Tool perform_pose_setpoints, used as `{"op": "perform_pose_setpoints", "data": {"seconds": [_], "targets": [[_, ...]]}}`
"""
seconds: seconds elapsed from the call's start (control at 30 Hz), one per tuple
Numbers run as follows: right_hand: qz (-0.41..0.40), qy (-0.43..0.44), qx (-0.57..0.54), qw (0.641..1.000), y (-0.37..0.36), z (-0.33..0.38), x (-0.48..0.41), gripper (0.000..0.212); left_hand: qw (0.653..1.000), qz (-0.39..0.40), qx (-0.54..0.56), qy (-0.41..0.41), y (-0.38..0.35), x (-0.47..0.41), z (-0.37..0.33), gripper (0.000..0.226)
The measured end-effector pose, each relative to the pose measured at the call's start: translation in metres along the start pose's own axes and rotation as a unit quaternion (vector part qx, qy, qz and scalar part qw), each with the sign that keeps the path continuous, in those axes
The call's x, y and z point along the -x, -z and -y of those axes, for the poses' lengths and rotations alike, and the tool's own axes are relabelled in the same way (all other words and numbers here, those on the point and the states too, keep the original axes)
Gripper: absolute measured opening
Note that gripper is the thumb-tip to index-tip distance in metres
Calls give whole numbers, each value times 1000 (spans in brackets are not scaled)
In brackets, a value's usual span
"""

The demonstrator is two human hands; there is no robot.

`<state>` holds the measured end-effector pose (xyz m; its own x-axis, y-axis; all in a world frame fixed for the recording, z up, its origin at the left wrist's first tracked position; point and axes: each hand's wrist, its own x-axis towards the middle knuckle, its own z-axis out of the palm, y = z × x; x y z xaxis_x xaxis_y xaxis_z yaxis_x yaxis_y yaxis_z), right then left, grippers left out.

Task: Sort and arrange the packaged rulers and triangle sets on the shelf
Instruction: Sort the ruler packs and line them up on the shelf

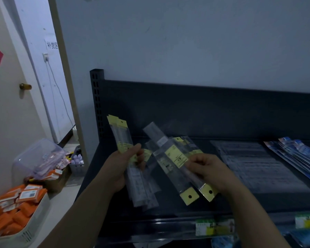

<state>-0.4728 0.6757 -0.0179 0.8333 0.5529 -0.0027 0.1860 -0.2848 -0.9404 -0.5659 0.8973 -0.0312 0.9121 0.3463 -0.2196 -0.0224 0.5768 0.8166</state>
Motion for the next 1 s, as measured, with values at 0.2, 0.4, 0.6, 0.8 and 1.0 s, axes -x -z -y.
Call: {"op": "perform_pose_setpoints", "data": {"seconds": [0.2,0.4,0.6,0.8,1.0], "targets": [[107,-22,0,994,7,3,-1,8,998,-12,-32,-45,-7,-11,-11,9],[-37,-74,-249,965,13,-4,-5,11,996,-53,54,-49,-5,-8,-19,11],[-106,-87,-447,884,-4,-11,-21,4,999,46,-6,7,-15,8,-9,30],[-75,-70,-339,935,5,-2,-27,10,995,33,-47,81,-12,11,-13,41],[1,-41,-264,964,-32,25,-33,5,984,121,-74,108,-24,18,6,38]]}}
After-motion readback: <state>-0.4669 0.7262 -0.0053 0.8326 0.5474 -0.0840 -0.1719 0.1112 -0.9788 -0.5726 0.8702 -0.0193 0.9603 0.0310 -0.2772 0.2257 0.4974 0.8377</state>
